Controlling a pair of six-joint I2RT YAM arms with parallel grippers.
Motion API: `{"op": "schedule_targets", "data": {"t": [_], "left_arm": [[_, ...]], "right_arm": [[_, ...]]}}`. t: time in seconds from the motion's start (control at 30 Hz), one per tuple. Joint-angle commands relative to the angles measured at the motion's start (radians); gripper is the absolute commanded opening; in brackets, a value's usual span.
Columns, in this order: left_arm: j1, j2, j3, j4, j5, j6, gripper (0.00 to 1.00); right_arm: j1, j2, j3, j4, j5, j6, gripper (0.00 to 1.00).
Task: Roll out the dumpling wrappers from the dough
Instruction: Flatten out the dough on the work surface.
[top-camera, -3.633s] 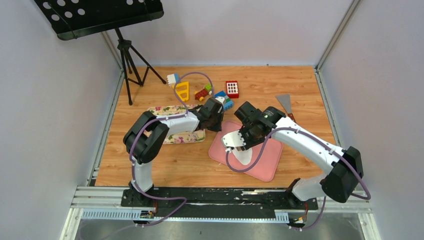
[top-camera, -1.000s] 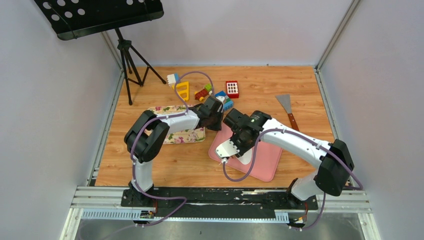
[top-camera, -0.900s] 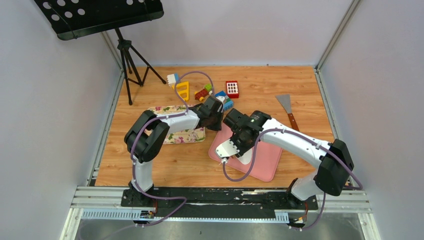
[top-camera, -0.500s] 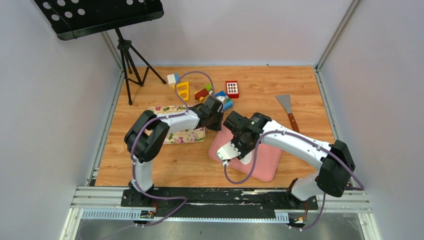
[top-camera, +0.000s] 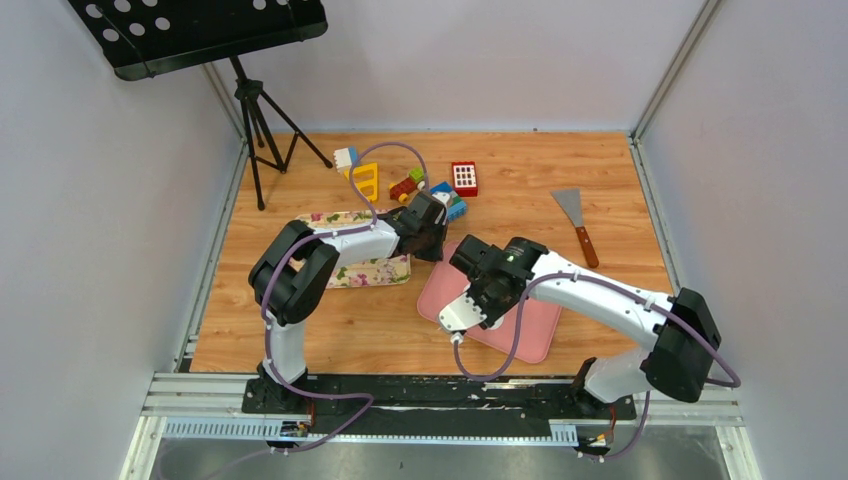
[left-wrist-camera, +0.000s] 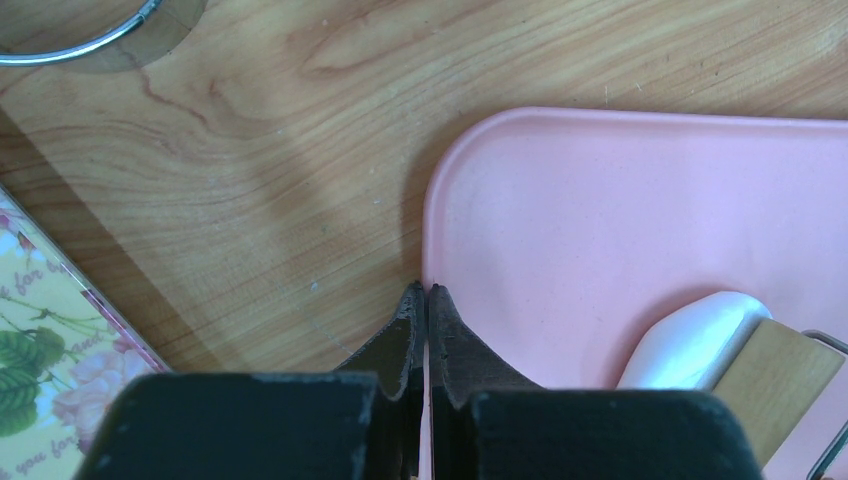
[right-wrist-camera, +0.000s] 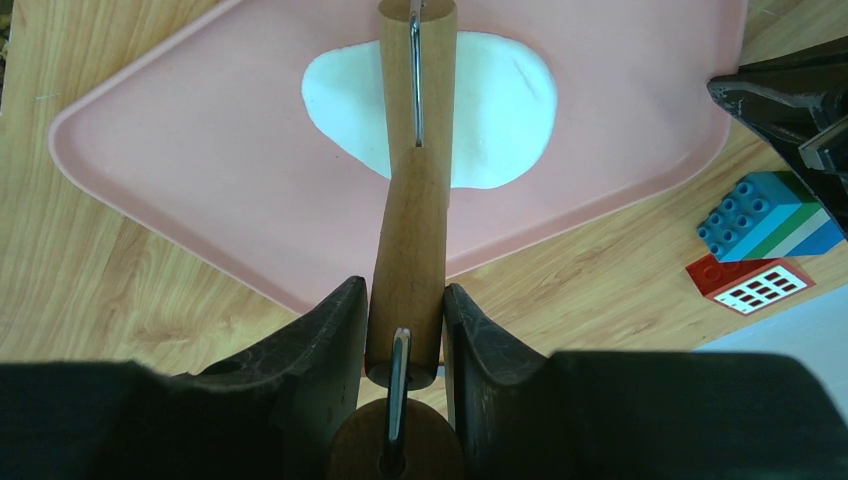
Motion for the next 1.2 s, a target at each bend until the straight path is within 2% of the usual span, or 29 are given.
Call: {"op": "schedule_targets", "data": {"t": [0.0, 0.47, 0.8, 1.07, 1.17], "left_arm": [[-0.001, 0.053, 0.000, -0.031, -0.014, 0.008, 0.00], [0.006, 0.055, 0.001, -0.033, -0.015, 0.009, 0.00], [0.010, 0.056, 0.004, -0.035, -0.017, 0.010, 0.00], [0.011, 0.052, 0.003, -0.035, -0.018, 0.013, 0.00], [0.011, 0.052, 0.003, -0.033, -0.016, 0.013, 0.00]], "right_arm": [[0.007, -0.001, -0.043, -0.100, -0.043, 0.028, 0.00], [0.009, -0.052, -0.054, -0.152, -0.048, 0.057, 0.00], [0.007, -0.086, -0.066, -0.183, -0.118, 0.093, 0.00], [-0.041, -0.127, 0.073, -0.196, -0.131, 0.114, 0.00], [-0.073, -0.131, 0.132, -0.172, -0.093, 0.104, 0.00]]}}
